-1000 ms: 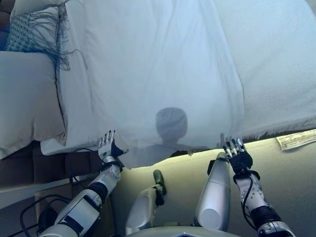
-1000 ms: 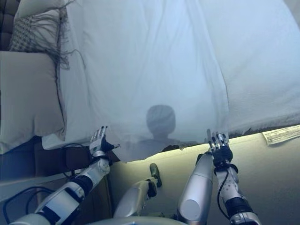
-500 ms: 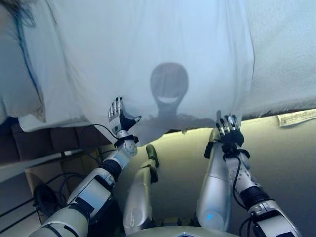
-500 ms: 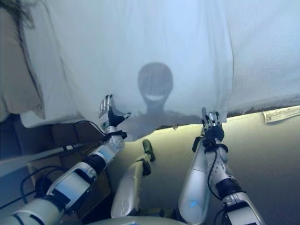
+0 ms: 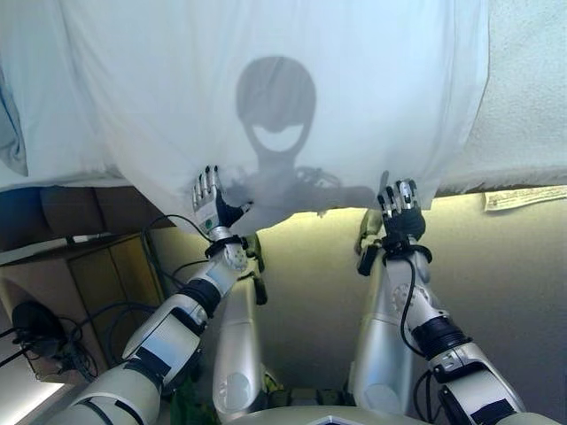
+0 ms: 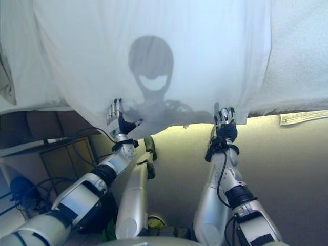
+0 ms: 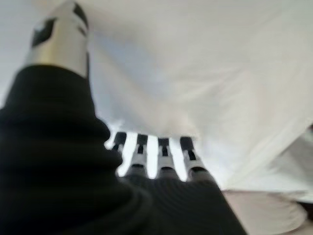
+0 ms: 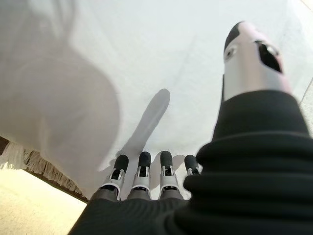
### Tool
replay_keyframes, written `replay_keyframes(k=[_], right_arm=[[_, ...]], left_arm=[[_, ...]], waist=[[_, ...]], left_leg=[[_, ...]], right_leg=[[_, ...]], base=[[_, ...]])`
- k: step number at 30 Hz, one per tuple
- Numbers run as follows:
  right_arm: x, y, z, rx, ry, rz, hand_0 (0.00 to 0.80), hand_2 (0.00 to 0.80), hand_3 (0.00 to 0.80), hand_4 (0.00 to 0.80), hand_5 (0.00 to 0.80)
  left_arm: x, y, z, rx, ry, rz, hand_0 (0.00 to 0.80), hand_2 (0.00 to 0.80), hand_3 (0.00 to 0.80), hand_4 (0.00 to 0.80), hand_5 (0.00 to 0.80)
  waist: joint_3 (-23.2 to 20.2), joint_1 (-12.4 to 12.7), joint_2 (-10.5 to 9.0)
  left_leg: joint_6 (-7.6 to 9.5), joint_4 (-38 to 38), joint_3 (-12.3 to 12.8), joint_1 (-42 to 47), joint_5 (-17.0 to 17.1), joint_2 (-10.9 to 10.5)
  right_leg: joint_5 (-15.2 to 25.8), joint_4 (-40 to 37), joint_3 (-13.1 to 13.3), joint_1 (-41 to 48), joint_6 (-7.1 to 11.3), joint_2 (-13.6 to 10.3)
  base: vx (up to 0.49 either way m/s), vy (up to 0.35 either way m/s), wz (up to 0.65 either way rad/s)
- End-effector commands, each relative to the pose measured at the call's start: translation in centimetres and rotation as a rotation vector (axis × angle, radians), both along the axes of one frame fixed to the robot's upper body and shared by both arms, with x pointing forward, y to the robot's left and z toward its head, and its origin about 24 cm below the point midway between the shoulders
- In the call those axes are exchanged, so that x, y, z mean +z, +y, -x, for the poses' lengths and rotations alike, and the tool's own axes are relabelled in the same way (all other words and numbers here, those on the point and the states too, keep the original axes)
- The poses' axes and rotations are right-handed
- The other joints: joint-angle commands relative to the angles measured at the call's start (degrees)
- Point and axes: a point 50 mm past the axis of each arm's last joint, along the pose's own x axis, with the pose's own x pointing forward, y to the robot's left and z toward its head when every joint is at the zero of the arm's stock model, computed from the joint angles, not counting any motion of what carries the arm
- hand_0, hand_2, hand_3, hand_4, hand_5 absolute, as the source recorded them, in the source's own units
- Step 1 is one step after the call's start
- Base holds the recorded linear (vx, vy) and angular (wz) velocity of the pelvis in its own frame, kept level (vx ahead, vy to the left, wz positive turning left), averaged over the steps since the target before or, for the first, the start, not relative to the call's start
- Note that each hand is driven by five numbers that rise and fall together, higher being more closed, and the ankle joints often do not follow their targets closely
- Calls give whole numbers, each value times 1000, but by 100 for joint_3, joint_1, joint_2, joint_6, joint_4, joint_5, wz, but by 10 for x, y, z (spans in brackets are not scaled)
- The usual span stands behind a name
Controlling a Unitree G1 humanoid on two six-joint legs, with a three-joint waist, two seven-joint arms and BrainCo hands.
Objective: Make the bed neatly
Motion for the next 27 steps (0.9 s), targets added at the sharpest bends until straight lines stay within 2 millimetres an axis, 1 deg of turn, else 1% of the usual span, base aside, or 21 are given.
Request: replay_keyframes(k=[1,2,3,6,9,10,11,13,17,21,23,27], right_arm=[[15,16,-1,32,-119,-45,0,0,0,0,0],[14,15,0,31,-122,-47,0,0,0,0,0],[13,14,1,31,-123,-47,0,0,0,0,0],[9,11,5,24,-120,-47,0,0,0,0,0],[4,8,8,17,-111,-45,0,0,0,0,0],[3,7,9,17,-106,-44,0,0,0,0,0],[2,5,9,14,-107,-43,0,0,0,0,0],[-1,2,11,10,-101,-40,0,0,0,0,0],[-6,-6,13,7,-82,-26,0,0,0,0,0],[-10,-14,16,2,-59,-3,0,0,0,0,0],[-9,-18,15,-2,-56,15,0,0,0,0,0],[2,-17,6,-8,-61,49,0,0,0,0,0]], left_arm=[[-55,40,35,133,262,80,0,0,0,0,0],[-64,40,43,130,301,88,0,0,0,0,0],[-68,40,46,127,311,88,0,0,0,0,0],[-86,41,65,137,366,122,0,0,0,0,0],[-88,44,72,177,317,163,0,0,0,0,0],[-88,44,73,181,313,164,0,0,0,0,0],[-84,45,70,195,266,177,0,0,0,0,0],[-74,47,65,218,169,189,0,0,0,0,0],[-44,52,49,256,-35,203,0,0,0,0,0],[-15,54,37,271,-210,200,0,0,0,0,0],[-1,53,31,265,-278,187,0,0,0,0,0],[15,51,21,255,-322,202,0,0,0,0,0]], waist=[[189,237,-298],[189,257,-287],[189,263,-281],[189,292,-236],[189,299,-205],[189,325,-185],[189,292,-189],[189,283,-160],[188,234,-60],[11,204,88],[-40,188,175],[-15,157,294]], left_leg=[[344,673,-160,-762,290,-138],[351,652,-165,-725,289,-151],[352,644,-167,-706,288,-157],[353,577,-151,-554,292,-164],[356,505,-112,-371,301,-144],[320,528,-126,-252,141,-104],[354,460,-89,-254,303,-145],[348,434,-58,-96,285,-138],[333,385,20,293,241,-137],[329,293,94,589,214,-214],[331,258,116,647,214,-270],[339,279,118,534,270,-359]], right_leg=[[1774,-1949,204,601,1098,-530],[1760,-1948,185,635,1095,-539],[1759,-1953,177,654,1095,-542],[1735,-1950,151,771,1100,-575],[1697,-1948,146,910,1095,-596],[1532,-1874,169,998,1153,-564],[1689,-1966,139,999,1091,-616],[1673,-1955,134,1112,1082,-657],[1633,-1895,167,1357,1051,-746],[1623,-1888,206,1503,1029,-819],[1626,-1894,255,1515,1020,-832],[1620,-1822,370,1366,1002,-815]], base=[[0,0,0],[0,0,0],[0,0,0],[0,0,0],[33,11,2],[20,33,3],[21,34,1],[-5,49,3],[51,68,3],[87,96,0],[46,104,7],[-17,90,7]])
